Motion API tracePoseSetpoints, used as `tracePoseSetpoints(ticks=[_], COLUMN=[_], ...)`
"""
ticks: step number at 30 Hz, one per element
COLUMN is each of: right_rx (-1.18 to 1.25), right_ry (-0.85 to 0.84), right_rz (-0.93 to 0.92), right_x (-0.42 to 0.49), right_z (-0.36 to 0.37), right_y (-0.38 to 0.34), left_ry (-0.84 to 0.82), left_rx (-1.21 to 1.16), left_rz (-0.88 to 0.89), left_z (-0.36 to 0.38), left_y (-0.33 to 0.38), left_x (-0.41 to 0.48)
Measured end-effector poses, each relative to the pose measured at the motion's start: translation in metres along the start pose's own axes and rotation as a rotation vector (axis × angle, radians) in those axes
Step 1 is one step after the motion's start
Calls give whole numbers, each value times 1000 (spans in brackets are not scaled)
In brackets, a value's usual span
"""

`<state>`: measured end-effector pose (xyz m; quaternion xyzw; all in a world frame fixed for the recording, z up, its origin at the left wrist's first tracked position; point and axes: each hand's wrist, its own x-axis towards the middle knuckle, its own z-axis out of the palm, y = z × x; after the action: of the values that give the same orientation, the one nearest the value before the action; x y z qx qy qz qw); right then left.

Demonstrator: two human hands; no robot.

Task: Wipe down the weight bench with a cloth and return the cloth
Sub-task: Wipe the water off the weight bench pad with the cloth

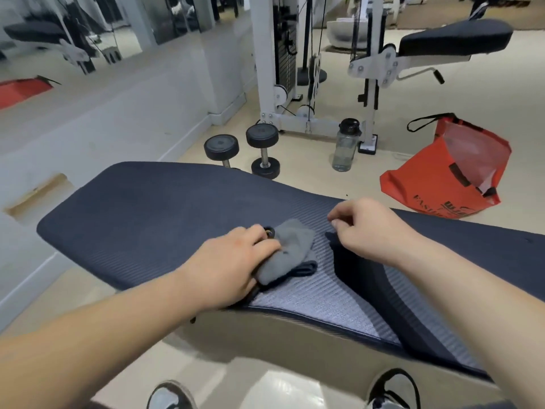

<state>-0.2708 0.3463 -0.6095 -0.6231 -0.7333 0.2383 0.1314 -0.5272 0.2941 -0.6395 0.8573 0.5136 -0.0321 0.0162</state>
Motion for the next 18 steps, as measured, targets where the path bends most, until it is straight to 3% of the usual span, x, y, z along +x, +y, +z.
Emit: tracePoseSetpoints(ticks=[3, 4, 6, 8, 10, 14, 18], right_rx=[28, 26, 1, -31, -69, -192, -249], right_ry=[-11, -41, -113, -179, -203, -170, -94], right_rz=[-74, -102, -195, -323, -394, -525, -557], right_x=[-5, -8, -13, -19, -25, -30, -17], right_z=[5, 8, 17, 26, 36, 56, 56], right_y=[-9, -11, -15, -20, -23, -25, -25], left_ry=[97, 107, 94, 74, 1, -74, 78], left_rx=[-112, -123, -131, -303, -530, -958, -895], left_rz=[-511, -579, -485, -273, -197, -284, -388], left_z=[5, 7, 10, 7, -4, -19, -16], left_y=[-8, 2, 27, 41, 34, 1, -3], left_x=[5, 7, 8, 3, -1, -6, -1])
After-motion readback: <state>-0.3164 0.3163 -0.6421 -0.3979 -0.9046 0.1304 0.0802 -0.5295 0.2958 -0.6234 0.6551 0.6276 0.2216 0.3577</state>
